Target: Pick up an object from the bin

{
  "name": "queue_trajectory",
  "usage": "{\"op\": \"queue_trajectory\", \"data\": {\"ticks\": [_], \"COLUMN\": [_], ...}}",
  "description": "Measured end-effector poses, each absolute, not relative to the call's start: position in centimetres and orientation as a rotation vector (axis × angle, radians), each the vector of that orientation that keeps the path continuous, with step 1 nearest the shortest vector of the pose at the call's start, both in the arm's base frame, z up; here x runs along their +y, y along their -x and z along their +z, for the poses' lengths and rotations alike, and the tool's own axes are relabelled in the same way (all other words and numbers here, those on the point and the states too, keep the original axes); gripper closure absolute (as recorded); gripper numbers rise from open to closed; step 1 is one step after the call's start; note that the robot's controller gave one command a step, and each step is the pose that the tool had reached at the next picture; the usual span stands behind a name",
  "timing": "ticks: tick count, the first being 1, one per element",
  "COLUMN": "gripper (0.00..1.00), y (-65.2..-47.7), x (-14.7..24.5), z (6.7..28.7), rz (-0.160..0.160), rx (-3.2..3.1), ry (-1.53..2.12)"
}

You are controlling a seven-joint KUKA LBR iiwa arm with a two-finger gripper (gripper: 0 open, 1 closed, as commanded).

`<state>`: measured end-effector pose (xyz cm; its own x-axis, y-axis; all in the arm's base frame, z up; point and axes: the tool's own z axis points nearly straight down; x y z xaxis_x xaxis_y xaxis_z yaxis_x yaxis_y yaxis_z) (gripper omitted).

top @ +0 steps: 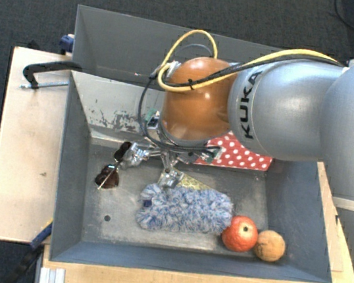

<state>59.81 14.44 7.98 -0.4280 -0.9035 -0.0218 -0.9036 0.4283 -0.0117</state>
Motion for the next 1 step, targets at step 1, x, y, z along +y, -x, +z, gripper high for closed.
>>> {"op": "queue_trajectory", "data": {"ticks": [1], "gripper": [0.00], "y": [-58.92], "x": [14.08], "z": [8.37], "rz": [0.003], "rx": [2.627], "ry": [1.691]}}
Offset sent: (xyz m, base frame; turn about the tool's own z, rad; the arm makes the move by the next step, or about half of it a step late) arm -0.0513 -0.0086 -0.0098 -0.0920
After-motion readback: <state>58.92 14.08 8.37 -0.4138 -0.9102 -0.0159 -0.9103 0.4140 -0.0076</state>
